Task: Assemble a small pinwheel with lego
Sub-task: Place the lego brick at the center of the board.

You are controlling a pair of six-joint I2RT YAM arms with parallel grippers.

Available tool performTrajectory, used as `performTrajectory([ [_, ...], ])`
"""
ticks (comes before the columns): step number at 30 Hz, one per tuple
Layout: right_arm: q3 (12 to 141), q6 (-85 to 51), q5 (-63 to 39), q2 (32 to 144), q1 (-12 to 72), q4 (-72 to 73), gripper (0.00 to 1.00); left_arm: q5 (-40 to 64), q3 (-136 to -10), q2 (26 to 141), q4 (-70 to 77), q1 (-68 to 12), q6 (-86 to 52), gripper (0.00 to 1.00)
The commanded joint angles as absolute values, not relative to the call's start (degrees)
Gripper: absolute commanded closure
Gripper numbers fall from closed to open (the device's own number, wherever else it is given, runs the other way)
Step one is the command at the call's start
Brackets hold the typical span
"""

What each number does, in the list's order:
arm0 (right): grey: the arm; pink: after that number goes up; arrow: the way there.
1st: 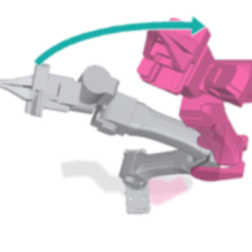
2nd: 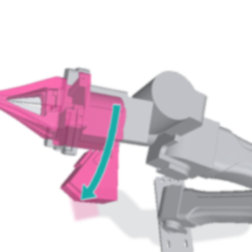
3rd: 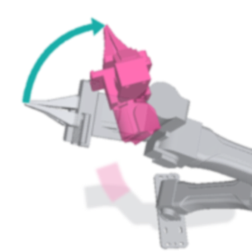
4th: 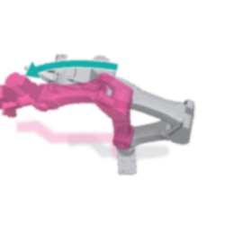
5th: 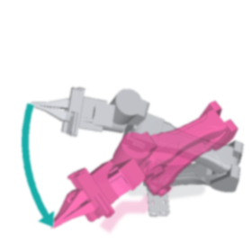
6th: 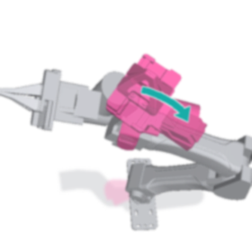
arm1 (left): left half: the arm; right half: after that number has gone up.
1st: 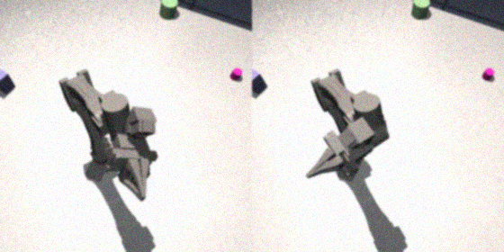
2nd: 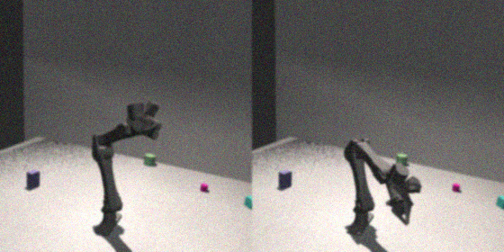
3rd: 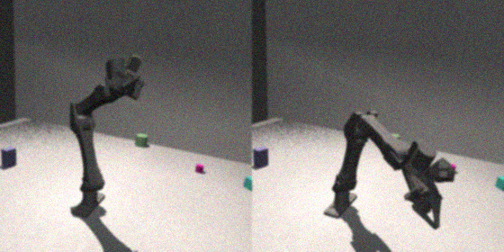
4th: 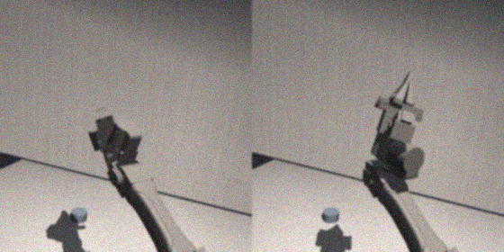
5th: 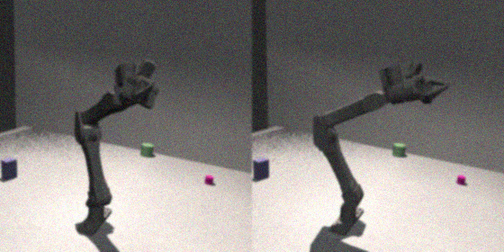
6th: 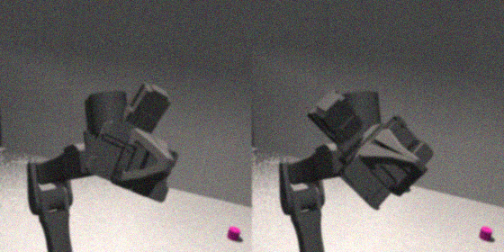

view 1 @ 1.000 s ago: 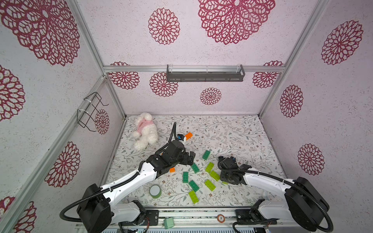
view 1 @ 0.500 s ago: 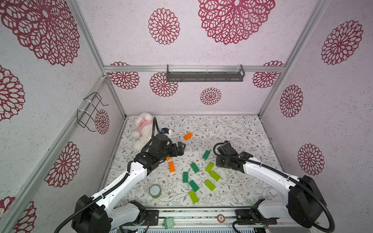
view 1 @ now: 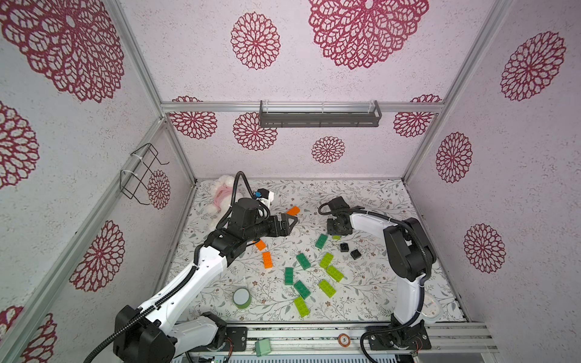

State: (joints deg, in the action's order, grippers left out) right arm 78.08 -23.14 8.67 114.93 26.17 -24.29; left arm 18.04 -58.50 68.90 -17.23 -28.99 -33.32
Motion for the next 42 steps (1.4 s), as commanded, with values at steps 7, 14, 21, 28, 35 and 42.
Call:
performTrajectory([
  [7, 80.5, -22.6, 8.3, 116.4, 26.1, -26.1, 0.86, 19.9, -55.4, 69.7, -15.2, -29.3, -31.0, 0.03],
  [14, 77.1, -23.5, 8.5, 114.1, 26.1, -26.9, 0.83, 19.5, -55.3, 69.6, -15.5, -29.2, -30.1, 0.03],
  [21, 75.0, -23.7, 8.3, 112.0, 26.1, -26.1, 0.73, 19.4, -55.3, 69.8, -15.2, -29.1, -30.1, 0.03],
  [28, 77.8, -23.6, 8.0, 112.3, 26.1, -26.3, 0.55, 19.6, -55.3, 70.2, -15.1, -29.1, -30.4, 0.03],
  [35, 78.3, -22.7, 8.2, 106.1, 26.1, -28.1, 0.39, 19.4, -55.1, 69.7, -15.4, -28.8, -30.2, 0.03],
  [42, 66.2, -30.6, 4.2, 90.1, 30.3, -30.6, 0.37, 16.8, -54.1, 66.1, -16.1, -29.3, -29.1, 0.03],
])
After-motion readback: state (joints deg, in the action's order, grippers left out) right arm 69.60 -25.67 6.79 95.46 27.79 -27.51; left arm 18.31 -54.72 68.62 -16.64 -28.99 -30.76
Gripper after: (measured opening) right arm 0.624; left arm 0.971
